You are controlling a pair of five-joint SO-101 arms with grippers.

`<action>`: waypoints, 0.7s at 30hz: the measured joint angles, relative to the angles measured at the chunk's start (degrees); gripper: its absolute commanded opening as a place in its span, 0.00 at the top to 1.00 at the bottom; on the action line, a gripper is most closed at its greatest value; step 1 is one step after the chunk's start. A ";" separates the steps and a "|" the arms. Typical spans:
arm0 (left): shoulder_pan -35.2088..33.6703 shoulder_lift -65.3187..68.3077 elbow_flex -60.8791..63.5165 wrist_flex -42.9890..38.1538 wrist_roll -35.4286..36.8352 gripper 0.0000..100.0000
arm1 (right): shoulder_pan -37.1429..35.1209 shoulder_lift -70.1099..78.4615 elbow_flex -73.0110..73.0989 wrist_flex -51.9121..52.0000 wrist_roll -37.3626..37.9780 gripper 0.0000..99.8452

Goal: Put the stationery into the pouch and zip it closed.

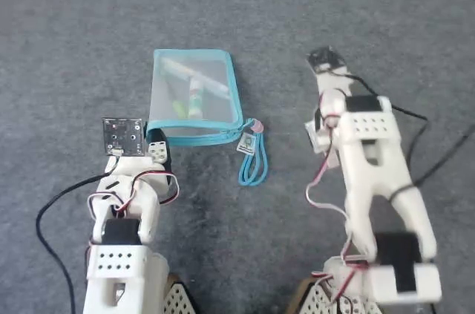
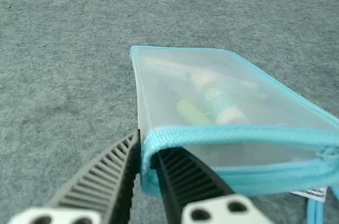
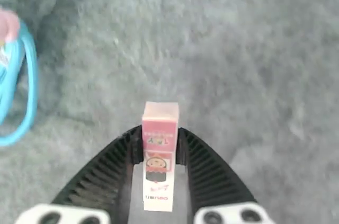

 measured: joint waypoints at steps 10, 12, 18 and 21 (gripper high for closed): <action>0.00 0.00 0.00 0.00 0.00 0.99 | -3.52 11.87 -8.26 1.32 -0.44 0.78; 0.00 0.00 0.00 0.00 0.00 0.99 | -3.60 11.78 -8.26 2.11 -0.44 0.79; 0.00 0.00 0.00 0.00 0.00 0.99 | -3.78 5.45 -0.44 2.20 0.26 0.79; 0.00 0.00 0.00 0.00 0.00 0.99 | -2.11 4.84 5.54 -1.67 1.41 0.79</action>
